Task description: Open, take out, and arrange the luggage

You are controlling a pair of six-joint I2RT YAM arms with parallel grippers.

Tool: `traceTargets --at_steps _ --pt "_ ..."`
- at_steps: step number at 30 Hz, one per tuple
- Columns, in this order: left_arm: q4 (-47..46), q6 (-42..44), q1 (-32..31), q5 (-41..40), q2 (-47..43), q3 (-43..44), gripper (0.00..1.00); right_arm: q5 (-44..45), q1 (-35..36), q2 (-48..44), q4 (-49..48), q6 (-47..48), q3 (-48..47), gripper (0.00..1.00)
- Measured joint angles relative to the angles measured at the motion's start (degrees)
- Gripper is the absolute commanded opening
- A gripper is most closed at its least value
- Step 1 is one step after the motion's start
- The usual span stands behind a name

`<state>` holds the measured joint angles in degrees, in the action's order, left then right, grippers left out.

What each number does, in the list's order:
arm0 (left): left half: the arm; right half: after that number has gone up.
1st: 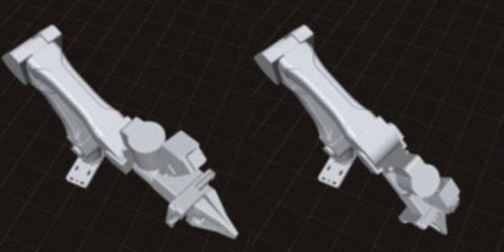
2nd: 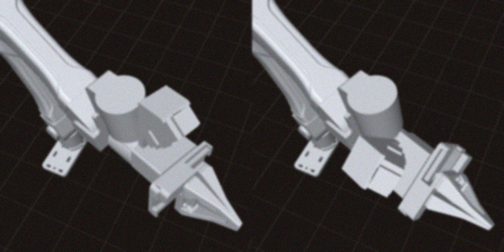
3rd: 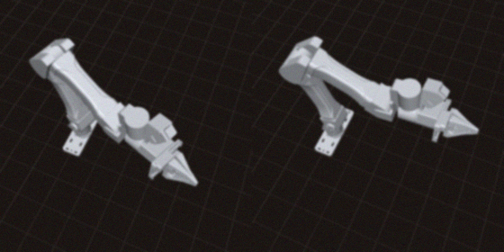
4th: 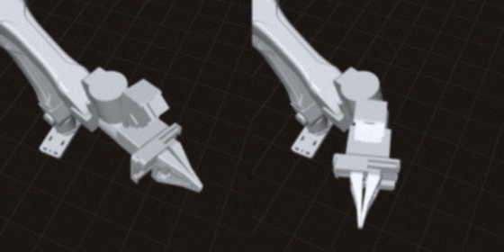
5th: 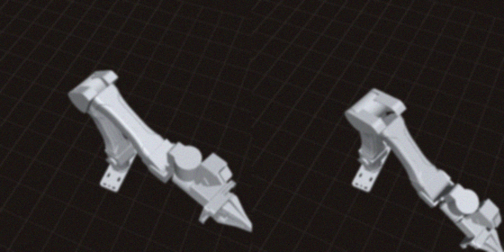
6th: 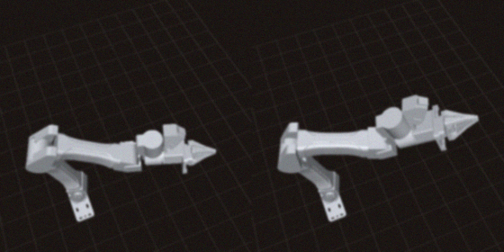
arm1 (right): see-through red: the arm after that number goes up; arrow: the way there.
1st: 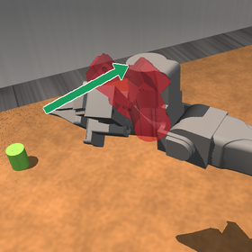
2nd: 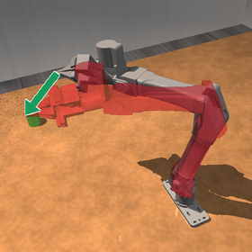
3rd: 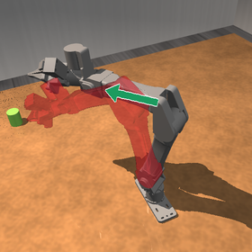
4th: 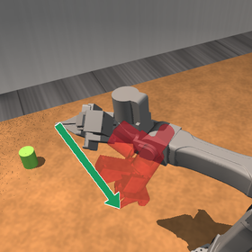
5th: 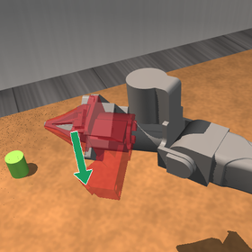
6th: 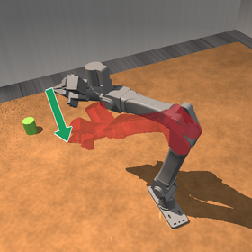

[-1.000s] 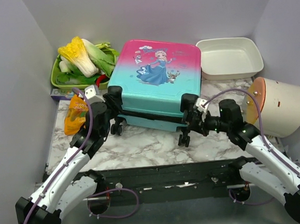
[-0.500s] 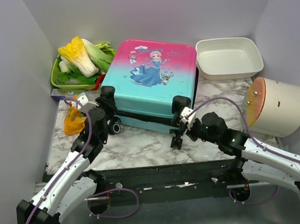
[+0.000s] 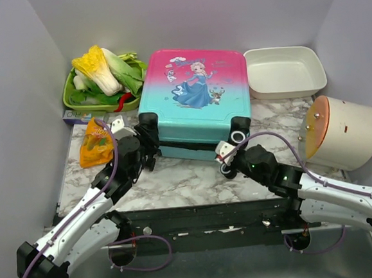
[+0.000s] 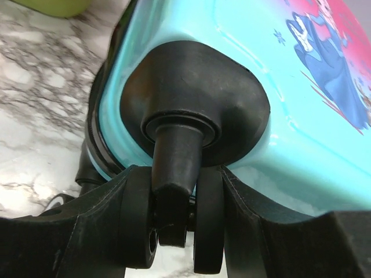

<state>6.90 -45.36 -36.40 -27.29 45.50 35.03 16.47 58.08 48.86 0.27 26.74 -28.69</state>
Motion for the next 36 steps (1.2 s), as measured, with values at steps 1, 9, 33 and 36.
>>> traceTargets --at_steps 1,9,33,36 --pt "-0.11 -0.07 -0.09 1.11 -0.04 0.00 0.00 -0.44 0.17 0.68 -0.87 0.44 -0.70 0.01" --pt "-0.35 -2.08 -3.17 9.92 -0.70 -1.84 0.00 -6.67 1.20 9.38 -10.25 -0.28 -6.88 0.01" --pt "3.58 -0.96 -3.91 8.92 -3.93 -2.93 0.00 1.05 1.88 3.85 17.44 -46.84 -3.08 1.00" --pt "3.78 -0.68 -3.93 8.92 -4.04 -2.91 0.00 3.87 1.88 3.02 17.49 -49.83 -2.64 1.00"
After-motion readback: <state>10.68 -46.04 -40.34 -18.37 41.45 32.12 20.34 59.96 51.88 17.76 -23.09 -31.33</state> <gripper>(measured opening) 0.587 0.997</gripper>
